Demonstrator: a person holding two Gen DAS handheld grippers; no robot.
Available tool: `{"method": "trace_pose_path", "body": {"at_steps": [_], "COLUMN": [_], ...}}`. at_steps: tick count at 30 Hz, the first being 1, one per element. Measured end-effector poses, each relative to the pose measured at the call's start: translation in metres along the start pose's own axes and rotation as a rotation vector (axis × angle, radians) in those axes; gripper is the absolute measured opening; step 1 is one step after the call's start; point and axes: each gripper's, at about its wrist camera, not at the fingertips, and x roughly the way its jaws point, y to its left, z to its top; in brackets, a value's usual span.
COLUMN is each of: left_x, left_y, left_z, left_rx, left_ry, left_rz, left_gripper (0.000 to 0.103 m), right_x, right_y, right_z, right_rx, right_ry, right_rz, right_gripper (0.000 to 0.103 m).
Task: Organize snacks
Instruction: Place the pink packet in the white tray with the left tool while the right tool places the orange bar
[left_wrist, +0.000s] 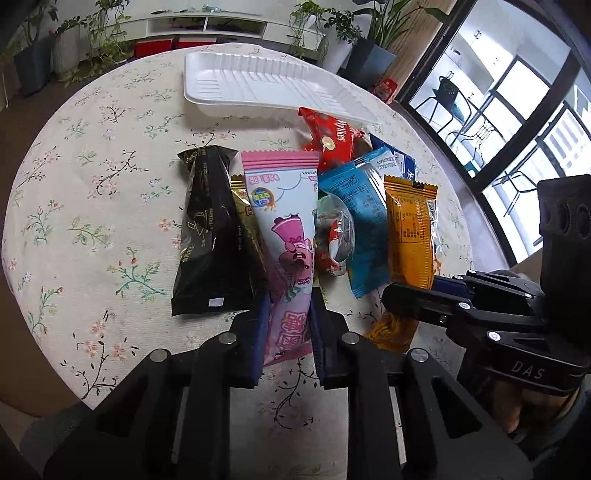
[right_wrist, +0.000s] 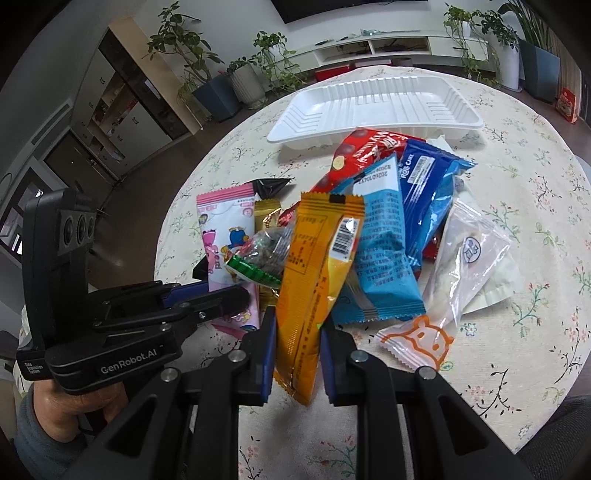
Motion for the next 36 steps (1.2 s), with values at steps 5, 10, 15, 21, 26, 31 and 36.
{"method": "trace_pose_path", "body": {"at_steps": [5,10,15,21,26,31,36], "left_x": [-0.007,-0.024,-0.049,-0.080,-0.088,-0.063,-0.016], "left_y": [0.008,0.008,0.016,0.042,0.075,0.082,0.073], "left_z": [-0.011,-0.015,-0.012,0.022,0.074,0.149,0.215], "left_rx": [-0.030,-0.048,-0.084,-0.076,-0.067,0.003,0.042], "left_ry": [-0.023,-0.058,-0.093,-0.150,-0.166,-0.143,-0.083], "left_rz": [-0.034,-0.082,-0.186,-0.176,-0.147,-0.087,-0.041], "left_gripper": [0.018,0.018,0.018,0.018,0.018,0.018,0.018], "right_x": [-0.006,-0.017,-0.036,-0.072,-0.100,-0.093,-0.051], "right_y": [0.003,0.005,0.001,-0.041,-0.104,-0.145,-0.142], "right_z": [-0.003,-0.004,0.000,0.027,0.070,0.133,0.197], "right_rx": [-0.014,-0.013,0.008,0.077,0.140,0.161,0.105], "right_ry": [-0.023,-0.035,-0.060,-0.127,-0.193,-0.199,-0.135], "right_rz": [0.002,0.034,0.086,0.085,-0.014,-0.073,-0.029], "right_gripper": [0.021,0.021,0.021,0.021,0.021,0.021,0.021]}}
